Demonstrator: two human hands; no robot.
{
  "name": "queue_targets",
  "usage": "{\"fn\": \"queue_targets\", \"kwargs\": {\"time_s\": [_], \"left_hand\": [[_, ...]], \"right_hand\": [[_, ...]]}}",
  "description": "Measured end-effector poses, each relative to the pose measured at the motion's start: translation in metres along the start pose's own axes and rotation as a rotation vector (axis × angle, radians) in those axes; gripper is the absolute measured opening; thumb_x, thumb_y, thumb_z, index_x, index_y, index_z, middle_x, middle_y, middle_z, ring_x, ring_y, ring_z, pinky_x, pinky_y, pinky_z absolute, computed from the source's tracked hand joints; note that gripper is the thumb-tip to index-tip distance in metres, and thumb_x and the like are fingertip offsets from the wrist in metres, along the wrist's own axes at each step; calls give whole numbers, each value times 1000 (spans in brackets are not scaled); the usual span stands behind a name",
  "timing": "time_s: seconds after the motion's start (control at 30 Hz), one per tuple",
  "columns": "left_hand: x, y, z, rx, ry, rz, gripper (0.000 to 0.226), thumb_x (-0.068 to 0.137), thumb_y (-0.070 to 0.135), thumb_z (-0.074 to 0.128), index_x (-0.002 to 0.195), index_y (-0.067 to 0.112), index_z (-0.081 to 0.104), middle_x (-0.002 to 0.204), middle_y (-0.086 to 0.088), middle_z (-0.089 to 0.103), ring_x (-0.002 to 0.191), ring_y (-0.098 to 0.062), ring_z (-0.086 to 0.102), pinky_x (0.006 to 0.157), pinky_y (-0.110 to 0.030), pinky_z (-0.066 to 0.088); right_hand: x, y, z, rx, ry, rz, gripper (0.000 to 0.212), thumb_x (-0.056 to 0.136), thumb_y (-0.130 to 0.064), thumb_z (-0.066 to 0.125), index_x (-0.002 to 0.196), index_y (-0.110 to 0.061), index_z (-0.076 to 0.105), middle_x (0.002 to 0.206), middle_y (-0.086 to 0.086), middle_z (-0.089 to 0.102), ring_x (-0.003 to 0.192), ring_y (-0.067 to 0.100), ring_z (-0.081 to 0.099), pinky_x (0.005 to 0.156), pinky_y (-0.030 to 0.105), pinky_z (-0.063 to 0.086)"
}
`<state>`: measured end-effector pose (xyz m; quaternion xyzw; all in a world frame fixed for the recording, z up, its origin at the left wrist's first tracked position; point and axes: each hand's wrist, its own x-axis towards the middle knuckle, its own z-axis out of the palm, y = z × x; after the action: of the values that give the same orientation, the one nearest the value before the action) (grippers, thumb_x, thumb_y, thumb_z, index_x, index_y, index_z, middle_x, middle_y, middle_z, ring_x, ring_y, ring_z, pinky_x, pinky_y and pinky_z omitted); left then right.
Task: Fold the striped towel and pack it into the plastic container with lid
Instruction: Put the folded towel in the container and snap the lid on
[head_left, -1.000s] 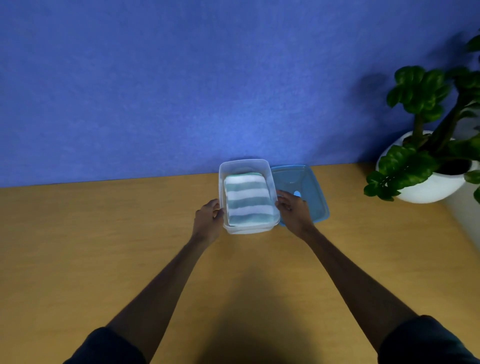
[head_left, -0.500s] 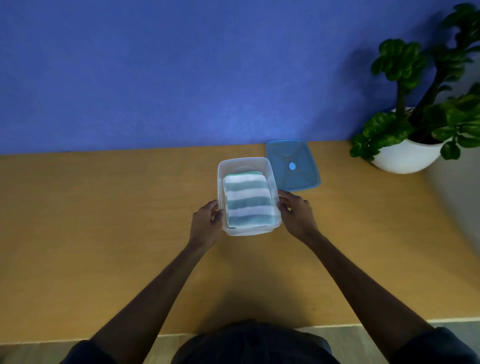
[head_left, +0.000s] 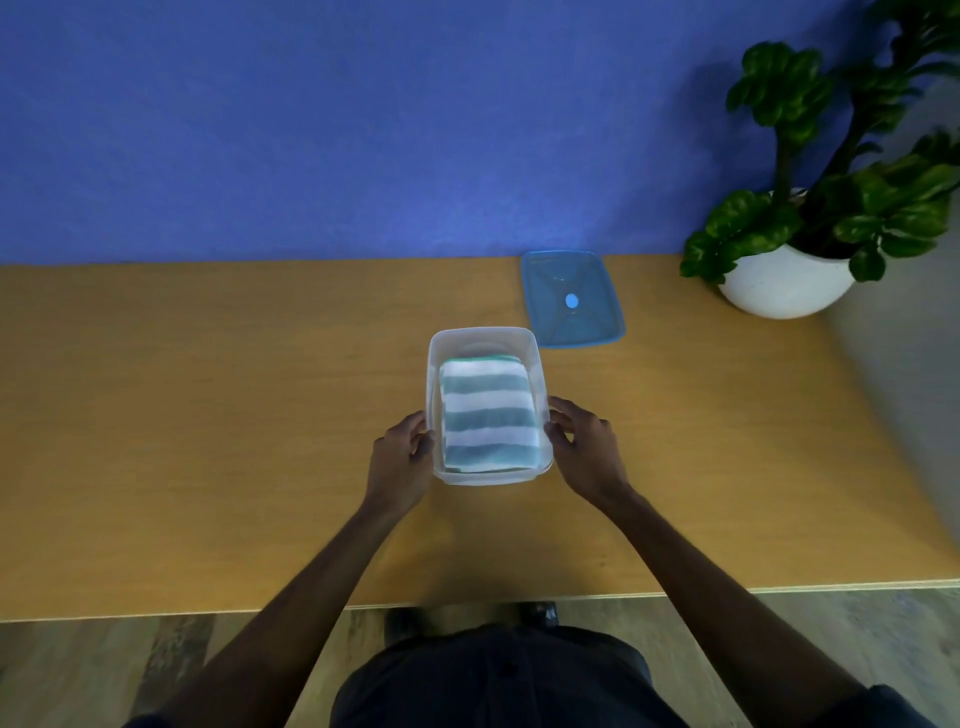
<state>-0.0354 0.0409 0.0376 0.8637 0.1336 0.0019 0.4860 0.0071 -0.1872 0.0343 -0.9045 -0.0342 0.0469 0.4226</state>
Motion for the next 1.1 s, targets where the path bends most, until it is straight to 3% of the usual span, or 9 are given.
{"fn": "queue_targets", "kwargs": {"time_s": [0.17,0.33,0.57,0.73,0.83,0.93,1.1], "left_hand": [[1,0,-1,-16,-7,-36,34,95,12,50,129,11,58,116,3,66,98,-8,63,85,-21,50],[0,-3,1,-74,18,-82,40,95,14,53,134,8,52,122,-3,65,105,-12,62,96,-35,52],[4,-10,2,-120,105,-147,53,91,26,60,139,10,43,120,-5,65,109,-20,63,82,-26,52],[16,-5,-2,-116,165,-142,56,89,22,63,139,12,41,117,-2,64,109,-15,60,76,-15,46],[26,3,-6,-114,187,-124,56,88,23,65,138,14,41,117,-1,64,111,-13,59,78,-17,45],[34,7,-9,-92,205,-109,55,88,23,65,138,14,42,117,-1,64,110,-12,59,71,-9,42],[42,8,-10,-94,210,-111,53,88,20,64,136,14,43,115,-2,65,111,-14,60,79,-19,47]], "right_hand": [[1,-1,1,15,-20,19,40,96,-13,54,136,-14,56,126,5,68,114,21,65,94,41,54],[0,-3,3,7,-8,23,37,96,-19,56,133,-14,57,122,2,70,108,19,68,89,43,58],[44,19,-13,-34,220,165,30,91,-37,61,110,-16,68,101,2,76,88,21,71,80,35,55],[102,47,-30,-130,271,327,41,88,-40,63,120,-14,64,118,6,70,109,32,63,87,39,48],[131,58,-37,-184,263,388,59,87,-46,63,132,-10,54,130,14,59,114,37,59,88,44,48],[152,65,-41,-233,261,464,69,84,-48,64,137,-7,47,135,18,51,115,42,56,90,48,46],[173,74,-41,-298,255,513,65,81,-49,65,128,-6,54,128,19,54,111,43,58,88,49,48]]}}
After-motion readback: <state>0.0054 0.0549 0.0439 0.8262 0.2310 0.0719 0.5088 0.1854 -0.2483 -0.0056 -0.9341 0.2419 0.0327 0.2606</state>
